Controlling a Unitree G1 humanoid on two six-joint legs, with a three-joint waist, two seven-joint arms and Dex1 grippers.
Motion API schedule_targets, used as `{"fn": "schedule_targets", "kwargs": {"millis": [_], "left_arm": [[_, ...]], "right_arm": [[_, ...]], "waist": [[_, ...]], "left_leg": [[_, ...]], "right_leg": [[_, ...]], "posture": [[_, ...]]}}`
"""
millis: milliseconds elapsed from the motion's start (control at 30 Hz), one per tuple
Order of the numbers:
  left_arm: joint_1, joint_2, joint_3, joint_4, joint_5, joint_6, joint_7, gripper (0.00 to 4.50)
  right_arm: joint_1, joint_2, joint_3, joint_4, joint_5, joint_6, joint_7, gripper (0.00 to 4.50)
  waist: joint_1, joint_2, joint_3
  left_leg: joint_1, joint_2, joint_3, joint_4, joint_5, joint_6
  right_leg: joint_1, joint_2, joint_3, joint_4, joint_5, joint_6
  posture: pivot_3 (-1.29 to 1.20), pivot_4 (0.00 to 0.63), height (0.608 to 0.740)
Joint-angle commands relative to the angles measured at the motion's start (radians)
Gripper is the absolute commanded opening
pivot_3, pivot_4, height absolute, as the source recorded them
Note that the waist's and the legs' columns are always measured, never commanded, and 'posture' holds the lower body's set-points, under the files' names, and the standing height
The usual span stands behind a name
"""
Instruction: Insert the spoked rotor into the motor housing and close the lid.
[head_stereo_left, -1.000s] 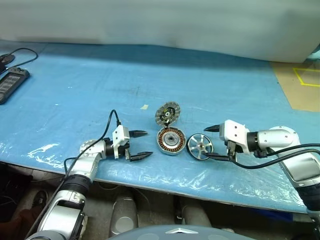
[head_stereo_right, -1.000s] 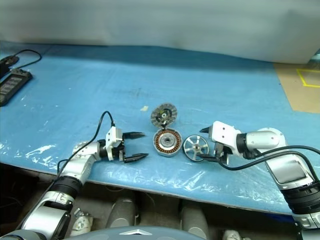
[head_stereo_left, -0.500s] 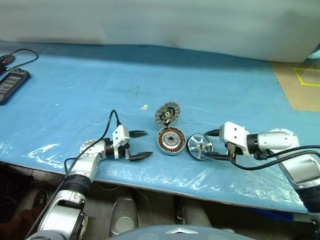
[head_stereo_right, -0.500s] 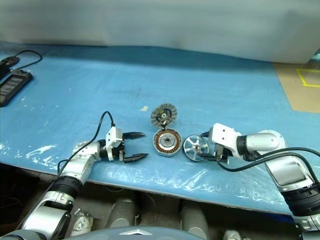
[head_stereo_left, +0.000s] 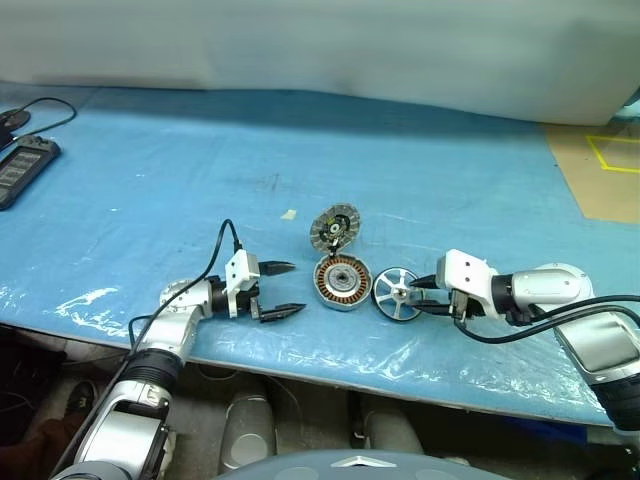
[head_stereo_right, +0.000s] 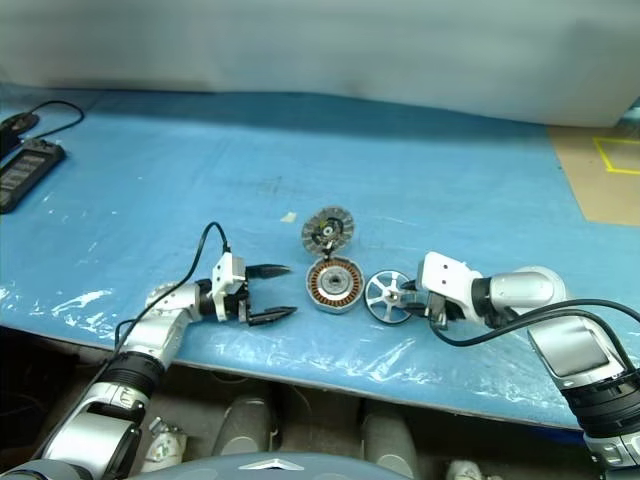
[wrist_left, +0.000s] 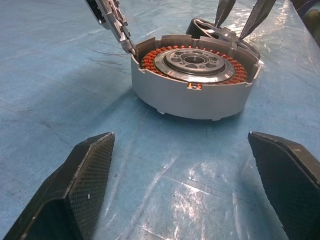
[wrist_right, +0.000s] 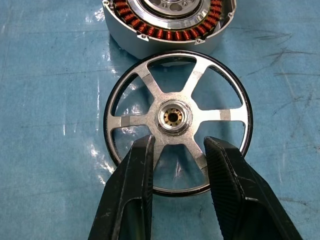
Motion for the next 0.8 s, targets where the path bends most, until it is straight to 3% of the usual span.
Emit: {"fn": "schedule_targets", "kwargs": {"millis": [33,433,567,800], "left_arm": [[0.01,0.006,-0.005,-0.01,0.005,0.006,-0.002,4.5],[0.017,0.006,-0.006,-0.018,0.007,0.008,0.004,4.5],[0.019,0.005,-0.007,-0.024,0.005,0.012,0.004,4.5],[0.015,0.006,-0.004,-0.033,-0.003,0.025,-0.005,4.5]], "right_arm": [[-0.015,-0.004,0.005,-0.013,-0.019,-0.01,-0.008,1.63],[-0.014,0.012,0.045,0.049,-0.075,-0.04,-0.025,1.63],[-0.007,0.019,0.037,0.062,-0.06,-0.046,-0.022,1.03],[0.008,0.017,-0.017,0.056,0.016,-0.034,0.003,1.03]], "waist": [[0.0,0.0,0.0],[-0.001,0.0,0.0],[-0.001,-0.001,-0.001],[0.0,-0.001,-0.001]], "left_leg": [[0.0,0.0,0.0,0.0,0.0,0.0],[0.0,0.0,0.0,0.0,0.0,0.0],[0.001,0.0,0.0,0.0,0.0,0.0],[0.001,0.0,0.0,0.0,0.0,0.0]], "right_leg": [[0.0,0.0,0.0,0.0,0.0,0.0],[0.0,0.0,0.0,0.0,0.0,0.0],[0.001,0.0,0.0,0.0,0.0,0.0],[0.001,0.0,0.0,0.0,0.0,0.0]], "posture": [[0.0,0.15,0.74],[0.0,0.15,0.74],[0.0,0.15,0.74],[0.0,0.15,0.74]]}}
